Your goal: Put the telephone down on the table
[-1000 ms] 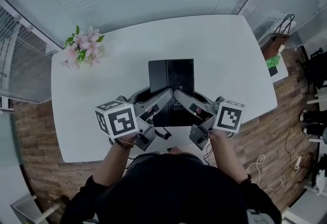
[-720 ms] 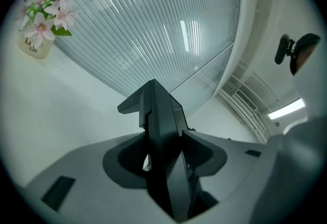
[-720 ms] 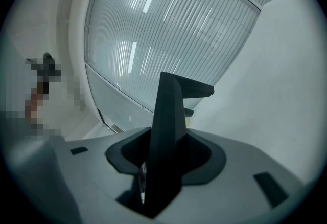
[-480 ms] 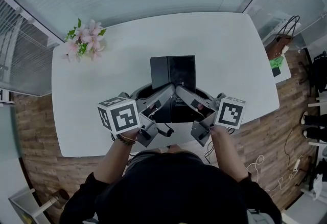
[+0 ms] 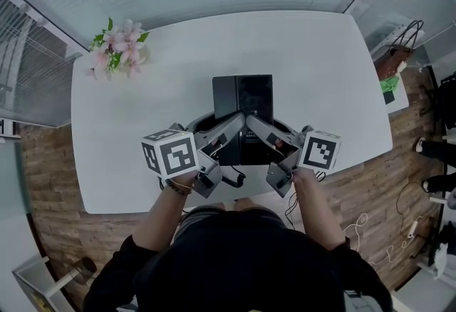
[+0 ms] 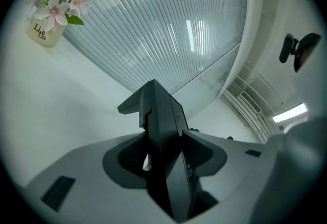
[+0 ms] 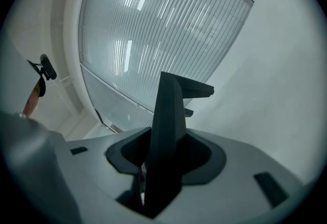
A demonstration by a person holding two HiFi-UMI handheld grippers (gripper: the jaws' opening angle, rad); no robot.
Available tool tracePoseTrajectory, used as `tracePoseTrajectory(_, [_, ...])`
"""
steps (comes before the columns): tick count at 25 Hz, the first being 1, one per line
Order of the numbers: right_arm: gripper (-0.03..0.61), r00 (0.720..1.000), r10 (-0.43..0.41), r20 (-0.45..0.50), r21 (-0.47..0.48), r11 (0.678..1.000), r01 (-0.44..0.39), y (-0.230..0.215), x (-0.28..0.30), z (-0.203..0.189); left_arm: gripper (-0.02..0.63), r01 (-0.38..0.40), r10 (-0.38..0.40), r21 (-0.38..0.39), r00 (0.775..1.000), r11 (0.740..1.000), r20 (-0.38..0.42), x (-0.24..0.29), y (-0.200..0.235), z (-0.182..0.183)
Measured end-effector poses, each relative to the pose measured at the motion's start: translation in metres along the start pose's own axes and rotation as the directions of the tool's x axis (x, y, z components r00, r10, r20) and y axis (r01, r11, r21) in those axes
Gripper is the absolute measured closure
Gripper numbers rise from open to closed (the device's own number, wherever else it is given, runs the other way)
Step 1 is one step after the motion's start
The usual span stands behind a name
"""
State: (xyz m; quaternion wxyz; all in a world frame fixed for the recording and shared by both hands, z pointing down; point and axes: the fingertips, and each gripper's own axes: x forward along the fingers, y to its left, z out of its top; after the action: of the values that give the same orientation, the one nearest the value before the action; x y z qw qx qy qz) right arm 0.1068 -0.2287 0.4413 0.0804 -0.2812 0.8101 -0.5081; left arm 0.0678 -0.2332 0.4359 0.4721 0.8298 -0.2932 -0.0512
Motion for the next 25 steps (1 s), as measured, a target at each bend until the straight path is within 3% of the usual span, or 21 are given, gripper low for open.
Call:
tracePoseTrajectory(8, [0.393,1.0,0.014,-0.003,0.028,0.999,-0.014,-0.01,0.005,-0.004,0.391,-0.013,0.013,-0.007,1.0,1.0,-0.005,0.004,0.012,-0.005])
tracePoseTrajectory(12, [0.394,0.998,0.061,0.001,0.069,0.996,-0.06,-0.008,0.011,-0.007,0.391,-0.024,0.023,-0.012,1.0,1.0,-0.009,0.007,0.019,-0.008])
tracePoseTrajectory(25, [0.393,0.998,0.053,-0.016,0.093,0.994,-0.051,-0.027,0.018,-0.013,0.391,-0.04,0.039,-0.031,0.999,0.999,-0.015,0.013,0.038,-0.015])
